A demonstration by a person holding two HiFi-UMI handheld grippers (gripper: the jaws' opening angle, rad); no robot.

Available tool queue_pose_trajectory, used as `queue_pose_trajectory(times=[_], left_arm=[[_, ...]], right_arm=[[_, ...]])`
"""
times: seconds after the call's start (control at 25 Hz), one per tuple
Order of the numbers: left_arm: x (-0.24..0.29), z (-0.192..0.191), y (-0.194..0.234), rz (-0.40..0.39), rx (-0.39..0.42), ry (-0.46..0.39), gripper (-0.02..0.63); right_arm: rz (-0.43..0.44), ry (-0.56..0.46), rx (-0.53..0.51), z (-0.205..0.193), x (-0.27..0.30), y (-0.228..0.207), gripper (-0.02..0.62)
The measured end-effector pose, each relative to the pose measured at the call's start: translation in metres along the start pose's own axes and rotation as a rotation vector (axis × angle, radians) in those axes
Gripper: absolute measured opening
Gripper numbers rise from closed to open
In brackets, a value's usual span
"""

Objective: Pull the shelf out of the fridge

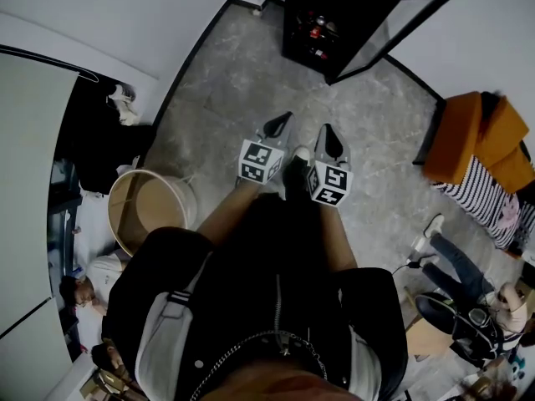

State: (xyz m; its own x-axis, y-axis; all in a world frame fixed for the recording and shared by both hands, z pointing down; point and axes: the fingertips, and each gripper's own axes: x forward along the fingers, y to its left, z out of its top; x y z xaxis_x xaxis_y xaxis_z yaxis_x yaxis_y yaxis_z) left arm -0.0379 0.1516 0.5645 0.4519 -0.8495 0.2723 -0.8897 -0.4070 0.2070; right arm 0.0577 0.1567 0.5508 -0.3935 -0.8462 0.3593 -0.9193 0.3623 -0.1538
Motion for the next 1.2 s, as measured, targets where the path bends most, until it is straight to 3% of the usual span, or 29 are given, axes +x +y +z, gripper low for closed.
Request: queue_pose_trajectory(times=[0.64,1.2], left_arm=[[0.097,0.052,0.036,0.064,0.006,0.009,0.011],[0.152,0.075,0.042,0.097,0.001,-0.003,0.009]], right_arm=[[0.07,-0.018,0.007,0.065,0.095,-0.052,0.002],[0.094,-0.025,0.01,0.091,0.133,-0.096,0.002]])
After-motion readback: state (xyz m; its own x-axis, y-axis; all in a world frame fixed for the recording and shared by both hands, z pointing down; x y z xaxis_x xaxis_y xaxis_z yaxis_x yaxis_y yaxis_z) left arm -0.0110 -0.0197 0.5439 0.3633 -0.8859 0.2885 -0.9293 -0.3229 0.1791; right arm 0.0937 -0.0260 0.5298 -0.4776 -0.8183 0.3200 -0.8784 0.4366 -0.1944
